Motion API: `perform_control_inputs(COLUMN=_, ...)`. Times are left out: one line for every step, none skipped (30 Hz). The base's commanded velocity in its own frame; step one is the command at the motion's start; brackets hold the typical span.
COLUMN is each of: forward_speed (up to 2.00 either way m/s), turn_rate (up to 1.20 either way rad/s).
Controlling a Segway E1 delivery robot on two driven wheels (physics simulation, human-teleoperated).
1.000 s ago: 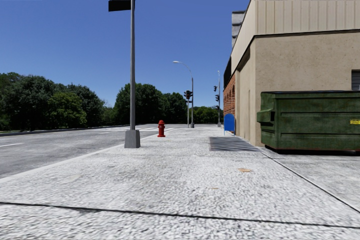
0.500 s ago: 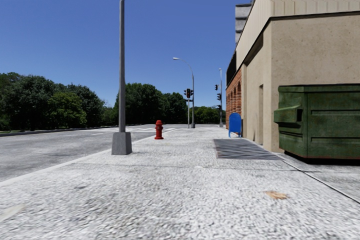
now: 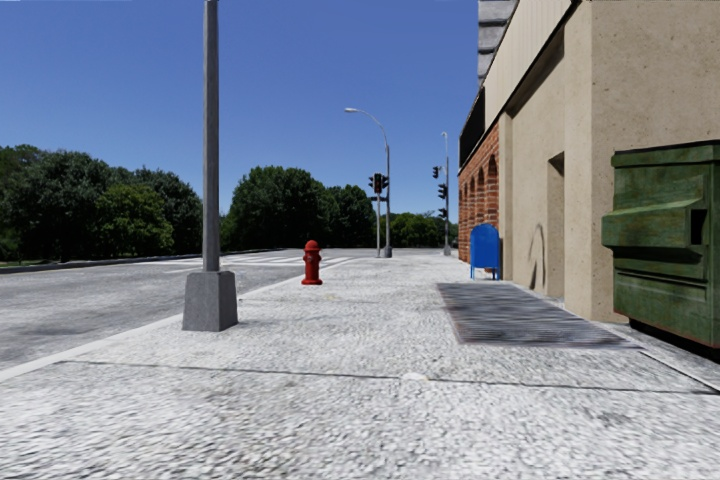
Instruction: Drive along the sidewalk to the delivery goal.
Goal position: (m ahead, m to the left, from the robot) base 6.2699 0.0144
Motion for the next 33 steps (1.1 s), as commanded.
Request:
perform_control_inputs(forward_speed=2.00, turn_rate=0.00)
perform_control_inputs(forward_speed=2.00, turn_rate=0.00)
perform_control_inputs(forward_speed=2.00, turn_rate=0.00)
perform_control_inputs(forward_speed=2.00, turn_rate=0.00)
perform_control_inputs(forward_speed=2.00, turn_rate=0.00)
perform_control_inputs(forward_speed=2.00, turn_rate=0.00)
perform_control_inputs(forward_speed=2.00, turn_rate=0.00)
perform_control_inputs(forward_speed=2.00, turn_rate=0.00)
perform_control_inputs(forward_speed=2.00, turn_rate=0.00)
perform_control_inputs(forward_speed=2.00, turn_rate=0.00)
perform_control_inputs(forward_speed=2.00, turn_rate=0.00)
perform_control_inputs(forward_speed=2.00, turn_rate=0.00)
perform_control_inputs(forward_speed=2.00, turn_rate=0.00)
perform_control_inputs(forward_speed=2.00, turn_rate=0.00)
perform_control_inputs(forward_speed=2.00, turn_rate=0.00)
perform_control_inputs(forward_speed=2.00, turn_rate=0.00)
perform_control_inputs(forward_speed=2.00, turn_rate=0.00)
perform_control_inputs(forward_speed=2.00, turn_rate=0.00)
perform_control_inputs(forward_speed=2.00, turn_rate=0.00)
perform_control_inputs(forward_speed=2.00, turn_rate=0.00)
perform_control_inputs(forward_speed=2.00, turn_rate=0.00)
perform_control_inputs(forward_speed=2.00, turn_rate=0.00)
perform_control_inputs(forward_speed=2.00, turn_rate=0.00)
perform_control_inputs(forward_speed=2.00, turn_rate=0.00)
perform_control_inputs(forward_speed=2.00, turn_rate=0.00)
perform_control_inputs(forward_speed=2.00, turn_rate=0.00)
perform_control_inputs(forward_speed=2.00, turn_rate=0.00)
perform_control_inputs(forward_speed=2.00, turn_rate=0.00)
perform_control_inputs(forward_speed=2.00, turn_rate=0.00)
perform_control_inputs(forward_speed=2.00, turn_rate=0.00)
perform_control_inputs(forward_speed=2.00, turn_rate=0.00)
perform_control_inputs(forward_speed=2.00, turn_rate=0.00)
perform_control_inputs(forward_speed=2.00, turn_rate=0.00)
